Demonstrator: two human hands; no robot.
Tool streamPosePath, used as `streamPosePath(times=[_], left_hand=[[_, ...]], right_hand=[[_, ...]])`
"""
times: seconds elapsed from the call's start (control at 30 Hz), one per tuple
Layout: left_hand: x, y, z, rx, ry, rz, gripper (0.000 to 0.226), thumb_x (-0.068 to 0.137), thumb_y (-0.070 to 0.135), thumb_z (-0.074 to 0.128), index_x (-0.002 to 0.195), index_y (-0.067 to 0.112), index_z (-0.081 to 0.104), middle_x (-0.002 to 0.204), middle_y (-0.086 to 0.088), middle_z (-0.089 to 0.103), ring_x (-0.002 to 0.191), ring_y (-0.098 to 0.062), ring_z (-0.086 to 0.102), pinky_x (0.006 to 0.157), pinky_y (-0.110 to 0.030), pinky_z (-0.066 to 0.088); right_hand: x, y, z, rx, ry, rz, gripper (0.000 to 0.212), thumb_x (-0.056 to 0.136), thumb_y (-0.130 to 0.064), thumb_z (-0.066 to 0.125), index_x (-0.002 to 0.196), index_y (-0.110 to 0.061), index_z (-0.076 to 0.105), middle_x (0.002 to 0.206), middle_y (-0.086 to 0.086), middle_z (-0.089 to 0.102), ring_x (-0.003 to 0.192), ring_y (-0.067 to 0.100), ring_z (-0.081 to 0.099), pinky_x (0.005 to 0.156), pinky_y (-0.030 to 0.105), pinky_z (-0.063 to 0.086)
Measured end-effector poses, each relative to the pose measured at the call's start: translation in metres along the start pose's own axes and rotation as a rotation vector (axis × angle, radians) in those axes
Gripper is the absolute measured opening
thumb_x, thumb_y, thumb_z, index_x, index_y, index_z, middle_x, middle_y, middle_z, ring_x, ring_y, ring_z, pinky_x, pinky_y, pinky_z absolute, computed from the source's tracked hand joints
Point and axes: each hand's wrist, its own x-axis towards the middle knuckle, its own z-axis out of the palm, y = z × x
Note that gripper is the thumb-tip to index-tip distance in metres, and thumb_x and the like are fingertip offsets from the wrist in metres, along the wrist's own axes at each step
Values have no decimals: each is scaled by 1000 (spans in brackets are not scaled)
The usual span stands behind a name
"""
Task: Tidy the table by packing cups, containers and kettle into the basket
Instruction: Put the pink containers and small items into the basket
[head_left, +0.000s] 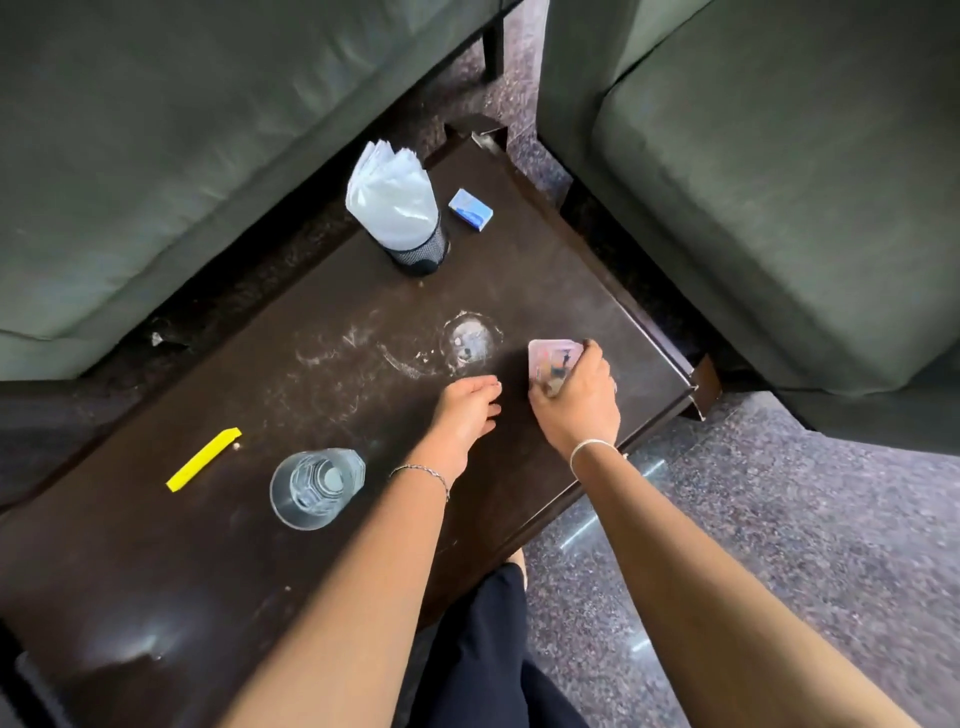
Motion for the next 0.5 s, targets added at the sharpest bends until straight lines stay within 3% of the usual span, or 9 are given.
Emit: streamPosePath(times=[0.13, 0.27, 0.37, 0.5], left_hand=[[-15, 20, 5, -105, -23, -12, 35, 98, 24, 56, 131, 16, 54, 115, -3, 64, 102, -18, 60, 83, -32, 50], [-34, 44, 1, -221, -127, 16, 24, 100, 32, 50, 119, 24, 62, 106, 2, 69, 102, -13, 62, 93, -34, 43], [-45, 58, -10, -301, -179, 45, 23, 97, 35, 55, 114, 23, 64, 117, -3, 68, 109, -17, 60, 99, -36, 42], [-53, 64, -28, -442, -194, 69, 33, 94, 33, 61, 124, 19, 61, 120, -8, 68, 104, -19, 64, 86, -32, 50]], right_hand=[[2, -13, -19, 350, -145, -5, 61, 83, -28, 70, 132, -13, 38, 124, 8, 59, 111, 26, 59, 93, 39, 48], [3, -41, -41, 919, -532, 192, 35, 91, -29, 64, 123, -16, 57, 111, 7, 69, 91, 17, 71, 76, 33, 59], [4, -61, -54, 1010, -688, 285, 33, 94, -40, 56, 115, -15, 67, 108, 14, 68, 91, 22, 69, 77, 36, 59], [5, -81, -58, 817, -657, 260, 38, 92, -50, 56, 106, -16, 68, 102, 15, 71, 87, 24, 72, 66, 33, 59]])
